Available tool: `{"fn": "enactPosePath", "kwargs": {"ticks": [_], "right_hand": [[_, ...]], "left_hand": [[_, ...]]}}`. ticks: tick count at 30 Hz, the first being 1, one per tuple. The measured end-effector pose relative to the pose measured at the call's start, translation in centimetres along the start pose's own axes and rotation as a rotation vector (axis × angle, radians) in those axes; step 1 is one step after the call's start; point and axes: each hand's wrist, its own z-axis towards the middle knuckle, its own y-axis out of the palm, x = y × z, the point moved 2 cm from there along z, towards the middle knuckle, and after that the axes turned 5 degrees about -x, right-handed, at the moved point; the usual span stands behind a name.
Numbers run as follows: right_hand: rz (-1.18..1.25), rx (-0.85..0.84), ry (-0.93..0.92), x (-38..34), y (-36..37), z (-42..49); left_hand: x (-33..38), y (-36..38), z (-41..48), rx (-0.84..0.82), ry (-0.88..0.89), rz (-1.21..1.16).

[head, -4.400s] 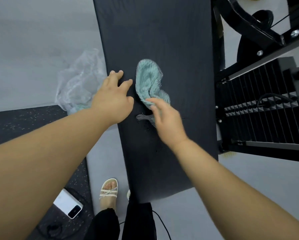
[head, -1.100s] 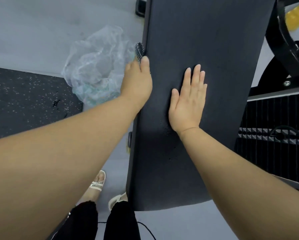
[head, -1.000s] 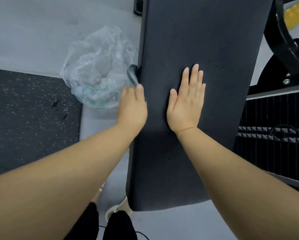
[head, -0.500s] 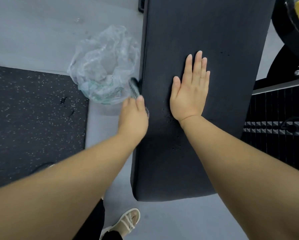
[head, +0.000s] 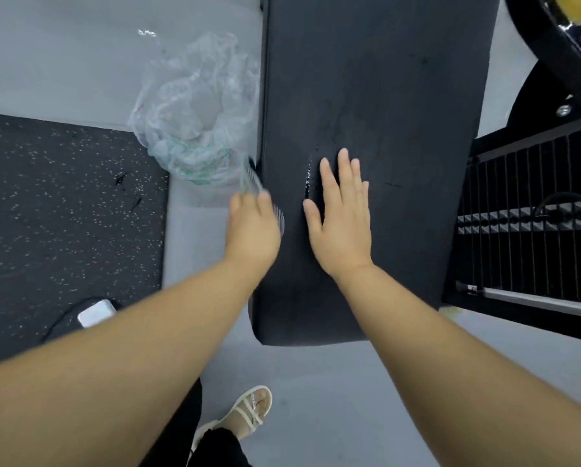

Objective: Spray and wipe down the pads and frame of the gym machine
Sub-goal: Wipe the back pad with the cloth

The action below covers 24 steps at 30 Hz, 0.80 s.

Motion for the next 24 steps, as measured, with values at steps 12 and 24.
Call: {"fn": "enactPosePath", "kwargs": {"ticks": [12,24], "right_hand": [[0.084,-0.027,0.016,-0.3,1.4,-2.7],[0.666,0.138,0.029,-4.0,-1.3,-4.1]], "left_hand": [[2.7,-0.9,0.4,0.053,0.071,-0.197],[3.2,-1.0,-6.1,-0.132,0.072,-0.417]]}}
